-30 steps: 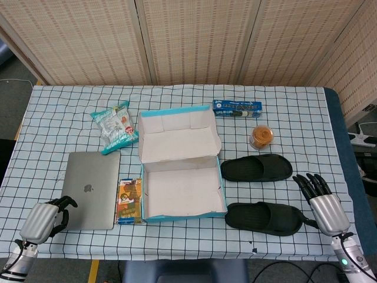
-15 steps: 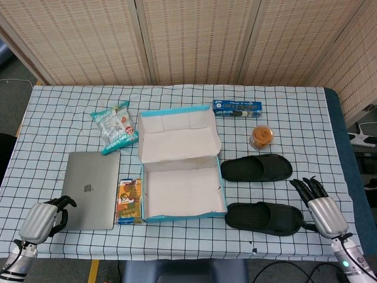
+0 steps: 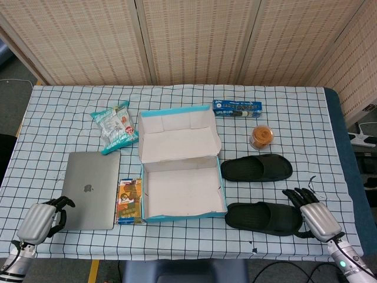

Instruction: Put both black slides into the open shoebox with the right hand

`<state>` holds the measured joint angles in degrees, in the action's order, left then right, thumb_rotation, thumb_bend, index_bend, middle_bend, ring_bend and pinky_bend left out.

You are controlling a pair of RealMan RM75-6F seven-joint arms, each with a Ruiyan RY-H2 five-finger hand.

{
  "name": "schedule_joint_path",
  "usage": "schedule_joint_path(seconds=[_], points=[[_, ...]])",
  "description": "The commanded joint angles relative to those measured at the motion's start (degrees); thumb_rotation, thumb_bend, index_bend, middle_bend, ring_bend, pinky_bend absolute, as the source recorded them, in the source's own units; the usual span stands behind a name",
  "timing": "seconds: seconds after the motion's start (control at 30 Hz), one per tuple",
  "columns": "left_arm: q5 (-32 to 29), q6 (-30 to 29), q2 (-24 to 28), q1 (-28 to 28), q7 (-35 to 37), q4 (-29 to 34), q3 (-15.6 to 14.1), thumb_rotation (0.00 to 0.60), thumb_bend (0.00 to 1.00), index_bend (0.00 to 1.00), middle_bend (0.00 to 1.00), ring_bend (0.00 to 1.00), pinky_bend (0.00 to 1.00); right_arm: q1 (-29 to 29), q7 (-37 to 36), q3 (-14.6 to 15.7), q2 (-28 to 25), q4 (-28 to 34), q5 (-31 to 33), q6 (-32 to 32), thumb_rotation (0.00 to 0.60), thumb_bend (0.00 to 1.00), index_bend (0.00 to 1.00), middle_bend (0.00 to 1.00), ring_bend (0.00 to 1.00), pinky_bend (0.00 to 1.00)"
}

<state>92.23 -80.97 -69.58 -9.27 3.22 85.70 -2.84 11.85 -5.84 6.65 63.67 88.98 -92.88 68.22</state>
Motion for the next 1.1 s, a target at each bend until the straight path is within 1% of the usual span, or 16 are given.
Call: schedule_joint_path(seconds=[0.03,0.13,0.27,0.5,0.77,1.1], points=[[-0.74,0.73,0.0,-0.08,-0.1,0.19,0.01,0.6,0.72,0.42,0.39,0.48,0.67,1.49,-1.07,1.29,-0.9,0.44,-0.34,-3.0,0.6,0.05,0.03,0.06,0.0,0.04],[-0.55,0.48,0.19,-0.04,0.03,0.46,0.02,0.6,0.72,0.42,0.4,0.48,0.67,2.39,-2.45,2.26,-1.16,0.65,-1.42,-4.71,0.6,0.04,0.02,0.06,0.0,0.04],[-1.0,0.42,0.02,0.09,0.0,0.29,0.23,0.6,0.72,0.42,0.4,0.48,0.67,3.27,-7.0,2.85,-0.39,-0.47,-3.16,-4.93,0.6,0.03,0.01,0.06,0.0,0.04],[-1.33,1.31,-0.07,-0.1,-0.57,0.37,0.12,0.6,0.72,0.43,0.4,0.48,0.67,4.47,-10.65,2.21,3.58,-4.45,-3.56,-5.42,0.6,0.03,0.0,0.06,0.0,0.04],[-1.43,1.29,0.04,-0.05,-0.25,0.49,0.15,0.6,0.72,0.43,0.4,0.48,0.67,6.59,-10.52,1.91,7.69,-6.54,-2.76,-8.93,0.6,0.03,0.0,0.06,0.0,0.04],[-0.73,0.6,0.32,0.05,0.35,0.52,0.1,0.6,0.72,0.44,0.41,0.48,0.67,7.07,-8.09,0.76,11.49,-8.53,-1.27,-8.72,0.6,0.03,0.0,0.06,0.0,0.04]])
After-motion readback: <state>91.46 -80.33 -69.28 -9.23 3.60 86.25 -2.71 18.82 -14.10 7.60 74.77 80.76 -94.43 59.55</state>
